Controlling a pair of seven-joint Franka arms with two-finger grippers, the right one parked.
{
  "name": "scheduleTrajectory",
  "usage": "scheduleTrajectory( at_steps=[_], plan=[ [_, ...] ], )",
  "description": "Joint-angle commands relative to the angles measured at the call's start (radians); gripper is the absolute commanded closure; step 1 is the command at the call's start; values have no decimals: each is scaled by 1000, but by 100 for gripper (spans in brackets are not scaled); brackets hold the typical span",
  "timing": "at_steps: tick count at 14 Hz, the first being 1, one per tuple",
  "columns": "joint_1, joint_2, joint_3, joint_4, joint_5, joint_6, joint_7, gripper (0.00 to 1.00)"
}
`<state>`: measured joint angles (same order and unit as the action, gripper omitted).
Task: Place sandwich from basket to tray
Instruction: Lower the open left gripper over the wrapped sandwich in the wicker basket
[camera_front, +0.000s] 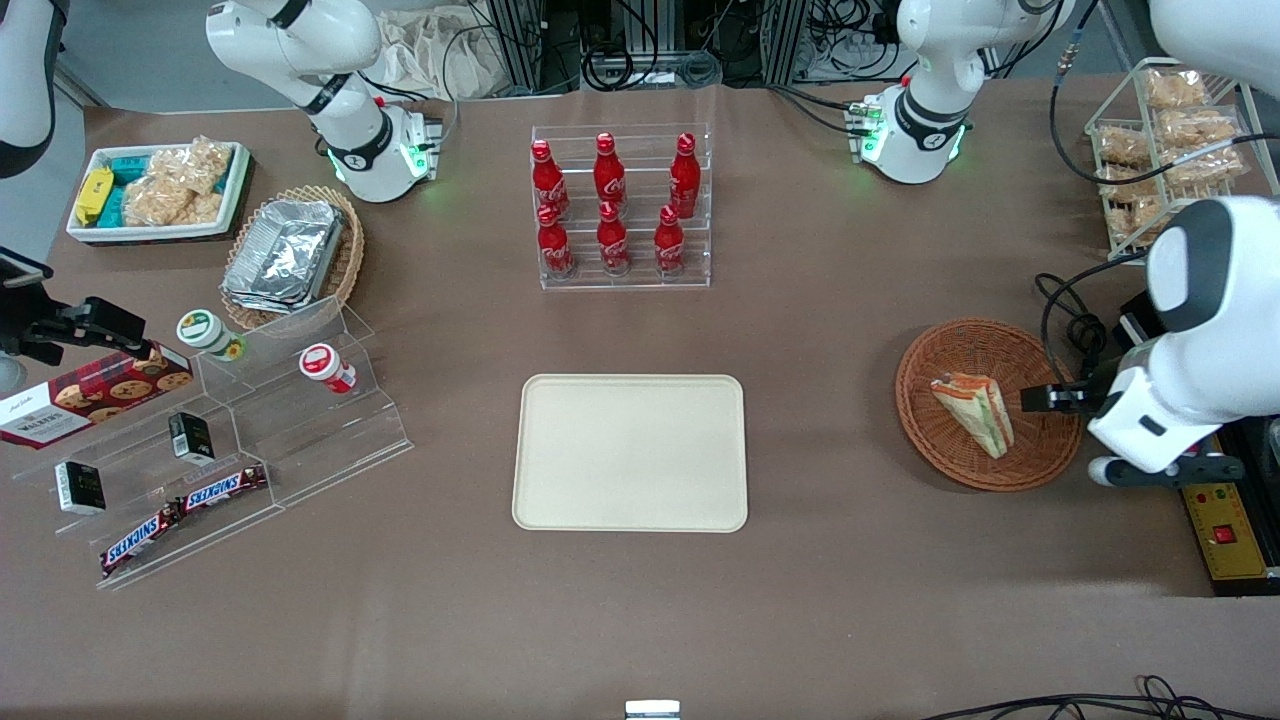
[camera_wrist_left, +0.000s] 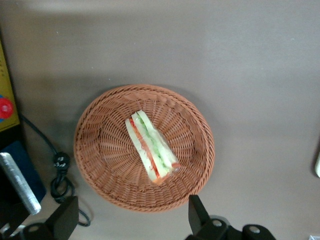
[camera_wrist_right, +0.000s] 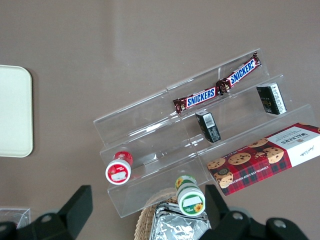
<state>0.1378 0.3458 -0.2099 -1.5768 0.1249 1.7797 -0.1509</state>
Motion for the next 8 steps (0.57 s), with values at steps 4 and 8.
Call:
scheduleTrajectory(
  at_steps=[4, 8],
  plan=[
    [11, -11, 4, -287, 4, 294, -270, 2],
    [13, 25, 33, -393, 9, 440, -348, 2]
  ],
)
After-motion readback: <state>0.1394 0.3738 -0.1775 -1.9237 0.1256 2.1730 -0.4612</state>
